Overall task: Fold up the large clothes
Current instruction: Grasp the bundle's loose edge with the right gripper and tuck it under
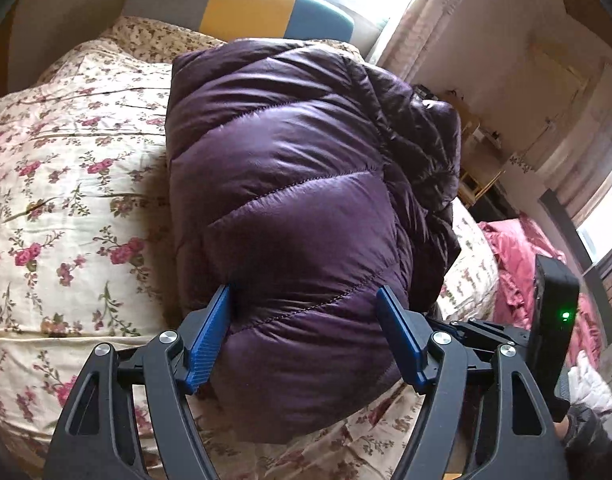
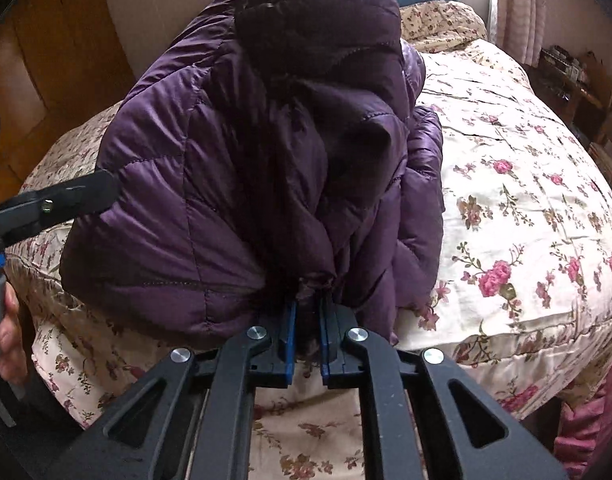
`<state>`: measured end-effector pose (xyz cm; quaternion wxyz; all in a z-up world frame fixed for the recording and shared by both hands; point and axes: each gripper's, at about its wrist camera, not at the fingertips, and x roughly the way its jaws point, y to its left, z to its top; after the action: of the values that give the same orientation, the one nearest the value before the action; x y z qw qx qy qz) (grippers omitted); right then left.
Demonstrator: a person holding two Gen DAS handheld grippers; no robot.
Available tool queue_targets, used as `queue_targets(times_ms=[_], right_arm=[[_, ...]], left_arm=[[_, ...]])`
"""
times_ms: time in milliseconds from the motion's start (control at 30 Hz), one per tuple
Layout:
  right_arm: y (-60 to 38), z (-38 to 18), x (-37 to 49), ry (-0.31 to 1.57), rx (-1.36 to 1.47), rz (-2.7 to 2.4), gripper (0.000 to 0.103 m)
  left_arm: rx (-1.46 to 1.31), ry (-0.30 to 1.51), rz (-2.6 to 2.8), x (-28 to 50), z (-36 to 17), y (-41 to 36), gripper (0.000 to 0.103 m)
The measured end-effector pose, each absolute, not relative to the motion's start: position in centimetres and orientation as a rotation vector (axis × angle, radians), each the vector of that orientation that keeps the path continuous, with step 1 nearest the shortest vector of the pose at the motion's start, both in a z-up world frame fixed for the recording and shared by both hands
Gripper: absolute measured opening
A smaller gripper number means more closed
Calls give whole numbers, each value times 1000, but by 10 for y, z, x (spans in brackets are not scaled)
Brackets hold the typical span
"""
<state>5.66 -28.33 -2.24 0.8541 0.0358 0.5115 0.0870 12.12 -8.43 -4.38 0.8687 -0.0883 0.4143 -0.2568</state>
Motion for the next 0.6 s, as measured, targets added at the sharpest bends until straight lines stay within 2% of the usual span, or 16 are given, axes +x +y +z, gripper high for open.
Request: queue_targets(times_ms=[367,533,600], right_arm=[[-296,-38,51,1025,131,199,6],[-290,-20,47,1023,126,180,11],[-289,-11,45,1015,121,171,21]], left_arm=[[-119,828,-457,128,-76,-111,73],[-125,809,-457,126,-69,-105,74],[-132,803,-453,124,-65,-100,74]])
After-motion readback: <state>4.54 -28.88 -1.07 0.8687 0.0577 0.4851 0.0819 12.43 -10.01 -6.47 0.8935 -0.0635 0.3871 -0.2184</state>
